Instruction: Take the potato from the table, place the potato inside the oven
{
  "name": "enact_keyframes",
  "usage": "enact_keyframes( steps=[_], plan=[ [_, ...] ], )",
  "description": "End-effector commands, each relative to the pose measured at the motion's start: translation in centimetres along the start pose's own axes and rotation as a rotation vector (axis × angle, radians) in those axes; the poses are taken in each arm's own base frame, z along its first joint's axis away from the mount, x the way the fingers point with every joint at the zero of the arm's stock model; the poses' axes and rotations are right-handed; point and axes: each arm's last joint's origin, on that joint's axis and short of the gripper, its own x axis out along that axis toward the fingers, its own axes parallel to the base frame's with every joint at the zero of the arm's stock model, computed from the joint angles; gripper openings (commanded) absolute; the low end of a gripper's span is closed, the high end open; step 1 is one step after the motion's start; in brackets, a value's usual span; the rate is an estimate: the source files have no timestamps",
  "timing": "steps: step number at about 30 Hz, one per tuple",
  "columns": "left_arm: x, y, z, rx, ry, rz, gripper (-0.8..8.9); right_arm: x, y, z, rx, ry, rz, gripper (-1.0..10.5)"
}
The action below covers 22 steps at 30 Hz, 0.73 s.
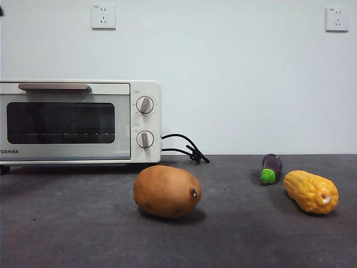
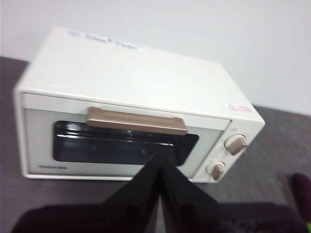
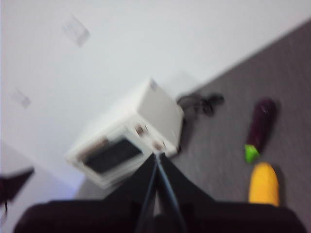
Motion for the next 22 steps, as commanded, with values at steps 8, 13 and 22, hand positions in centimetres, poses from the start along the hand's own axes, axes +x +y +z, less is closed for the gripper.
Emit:
enact_keyframes(
  steps=[8,13,22],
  plan=[
    [7.1,-0.4,4.1,-0.032,0.314,-0.051,-0.05,1.9,1.2,2.1,-0.121,0.235,0.074,0.0],
    [10.3,0.1,5.4,-0.071,0.365,-0.115,-0.06,2.6,1.9,3.4,-0.111,0.257,0.066,0.0],
    [14.0,3.0,5.3,-0.164,0.469,-0.065,-0.06,2.4,2.9,4.4,-0.142,0.299,0.096,0.0]
  ],
)
